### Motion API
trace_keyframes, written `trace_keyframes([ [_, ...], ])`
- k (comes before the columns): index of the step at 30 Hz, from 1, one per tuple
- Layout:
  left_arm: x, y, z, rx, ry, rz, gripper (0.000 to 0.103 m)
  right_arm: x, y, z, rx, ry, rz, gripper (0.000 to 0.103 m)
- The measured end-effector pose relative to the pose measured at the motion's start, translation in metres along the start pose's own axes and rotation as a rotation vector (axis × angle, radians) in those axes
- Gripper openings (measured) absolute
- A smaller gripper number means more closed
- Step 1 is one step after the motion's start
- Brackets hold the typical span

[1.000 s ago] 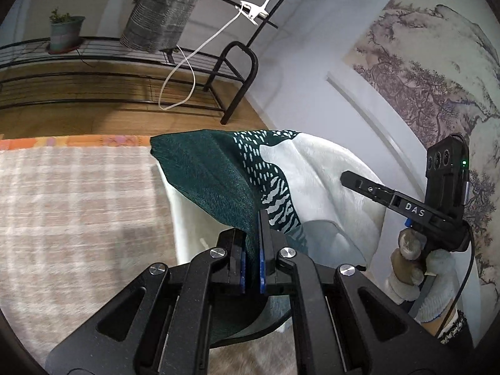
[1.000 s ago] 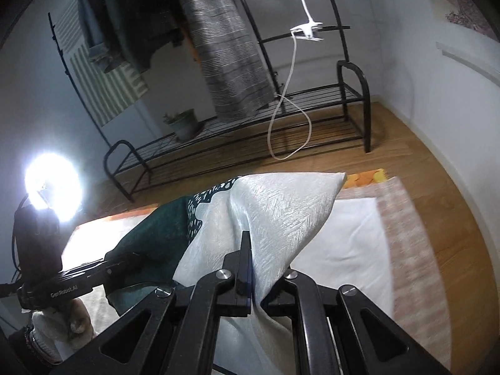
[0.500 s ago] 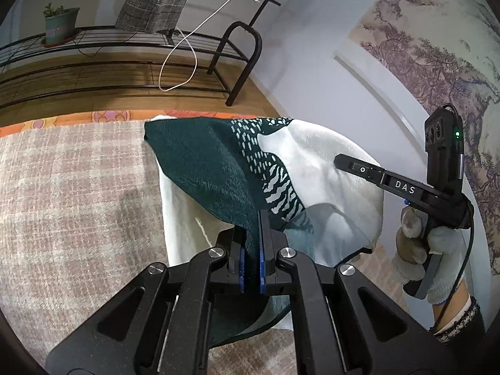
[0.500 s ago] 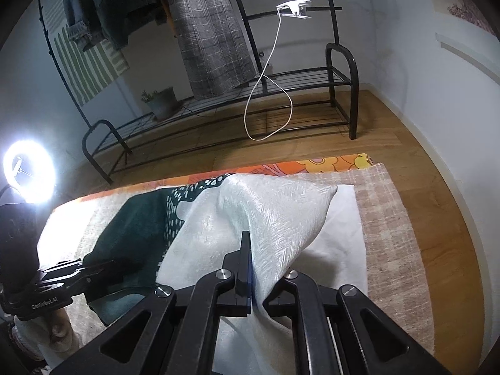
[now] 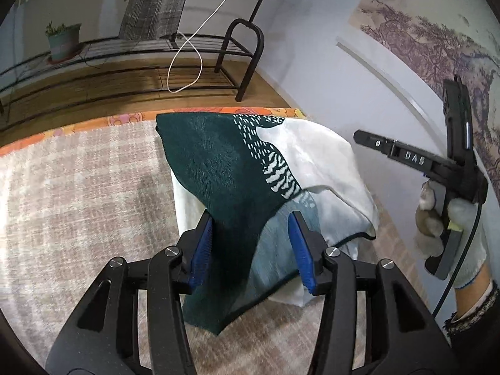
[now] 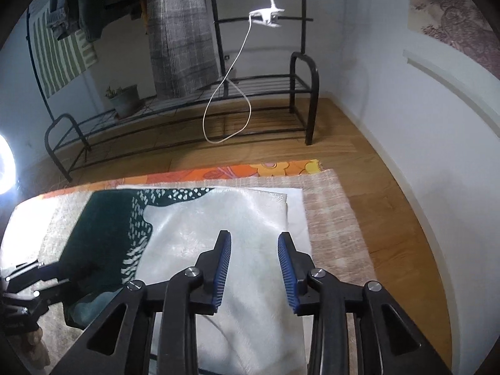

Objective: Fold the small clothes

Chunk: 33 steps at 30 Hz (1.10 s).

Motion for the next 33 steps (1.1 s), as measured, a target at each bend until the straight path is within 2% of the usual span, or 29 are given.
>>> trace_keyframes([
  [8,-0.017,0.059,-0.008,-0.051,-0.060,0.026,0.049,0.013,0.051,-0.001,-0.056,-0.018,0.005,0.033],
  [11,-0.023,0.092,-0.011,-0.083,-0.083,0.038,0.051,0.024,0.077,-0.005,-0.079,-0.015,0.006,0.033],
  [14,-0.028,0.130,-0.019,-0.123,-0.104,0.049,0.057,0.040,0.108,-0.012,-0.104,-0.001,0.017,0.034],
  [17,-0.033,0.165,-0.026,-0.158,-0.124,0.056,0.057,0.055,0.140,-0.021,-0.130,0.004,0.028,0.036],
  [20,-0.038,0.202,-0.038,-0.188,-0.147,0.066,0.060,0.072,0.173,-0.031,-0.161,-0.002,0.036,0.040],
  [23,-0.039,0.237,-0.053,-0.217,-0.157,0.071,0.071,0.095,0.206,-0.045,-0.187,0.008,0.058,0.045],
  [25,-0.039,0.257,-0.065,-0.233,-0.161,0.074,0.072,0.112,0.226,-0.057,-0.205,0.028,0.054,0.053],
  [28,-0.037,0.284,-0.085,-0.243,-0.163,0.077,0.073,0.135,0.250,-0.077,-0.225,0.049,0.034,0.058],
  [29,-0.036,0.293,-0.092,-0.244,-0.162,0.075,0.077,0.142,0.257,-0.084,-0.231,0.051,0.029,0.060],
  [33,-0.033,0.323,-0.122,-0.259,-0.174,0.084,0.081,0.165,0.282,-0.114,-0.251,0.038,0.021,0.076],
])
Point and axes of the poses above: each gripper's, at about its wrist camera, not at the fingertips, and y roughly against the way its jaws point, x to its left, z to its top, the point moved 2 cm from there along -y, roughly the way its jaws point, and after that the axes turned 8 degrees about -y, right-handed, at the moved point
